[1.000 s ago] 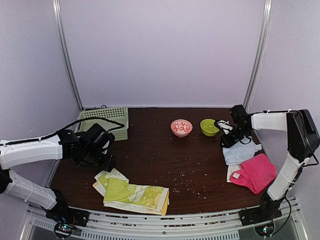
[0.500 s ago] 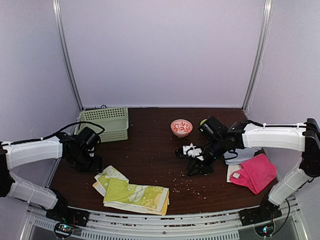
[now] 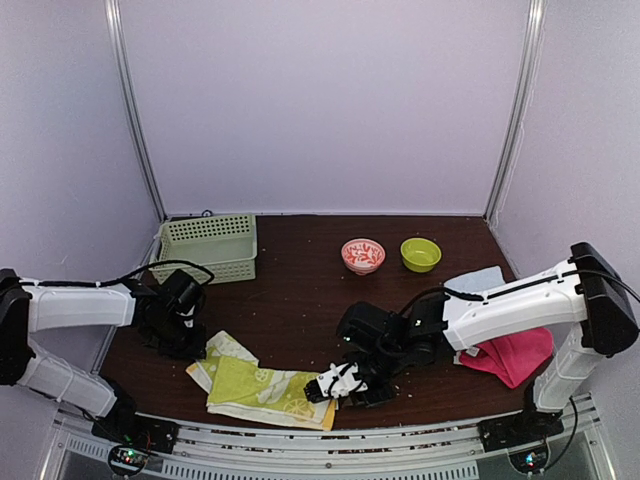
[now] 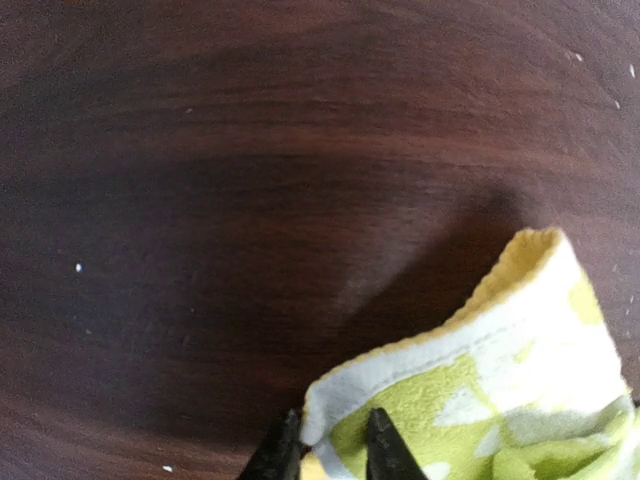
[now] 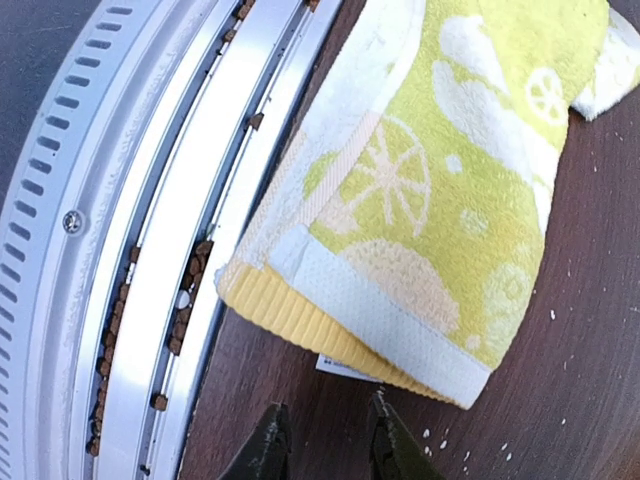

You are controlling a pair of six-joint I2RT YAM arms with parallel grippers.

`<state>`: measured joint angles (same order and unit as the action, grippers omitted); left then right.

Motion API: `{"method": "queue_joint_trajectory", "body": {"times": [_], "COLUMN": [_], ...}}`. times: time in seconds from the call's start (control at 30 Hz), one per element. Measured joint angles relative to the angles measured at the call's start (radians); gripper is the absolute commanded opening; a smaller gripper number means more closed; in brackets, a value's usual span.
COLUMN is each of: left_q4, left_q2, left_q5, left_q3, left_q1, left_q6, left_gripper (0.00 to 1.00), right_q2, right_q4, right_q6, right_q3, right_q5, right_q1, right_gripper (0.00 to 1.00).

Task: Roll the towels
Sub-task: Pick up the towel from the center of the board.

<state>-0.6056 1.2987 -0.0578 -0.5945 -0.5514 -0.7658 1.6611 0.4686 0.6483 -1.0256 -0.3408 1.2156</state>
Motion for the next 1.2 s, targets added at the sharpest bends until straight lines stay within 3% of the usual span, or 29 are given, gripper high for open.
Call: {"method": "queue_joint_trajectory", "body": {"times": [0.07,0.3,0.63,1.2], "left_q4": [0.014,0.016,-0.051,-0.079], "left_q2": [0.004,-0.050,-0.220,-0.227], "left_q5": [0.008,0.012,-0.037,-0.040], "left_q3": [0.000,-0.007,-0.143,-0.148], "left_q1": [0.000,0.000,0.000,0.000], "left_q6": [-0.003,0.002,0.018,0.033], "left_gripper": [0.00,0.00,0.00,0.00], "right_q2": [0.027,0.062,0.153,0.246], "right_q4": [-0.011,-0.047,-0.078,-0.126], "right_q6": [0.000,0.000,0.001,-0.015], "right_q3": [-0.023,-0.061,-0.085,-0.169], "right_q5": [0.011,0.042,0.053,0.054], "right_q1": [0.019,0.063,0.068,0.109], "right_gripper": [0.28,0.32,0.38,0.36]}}
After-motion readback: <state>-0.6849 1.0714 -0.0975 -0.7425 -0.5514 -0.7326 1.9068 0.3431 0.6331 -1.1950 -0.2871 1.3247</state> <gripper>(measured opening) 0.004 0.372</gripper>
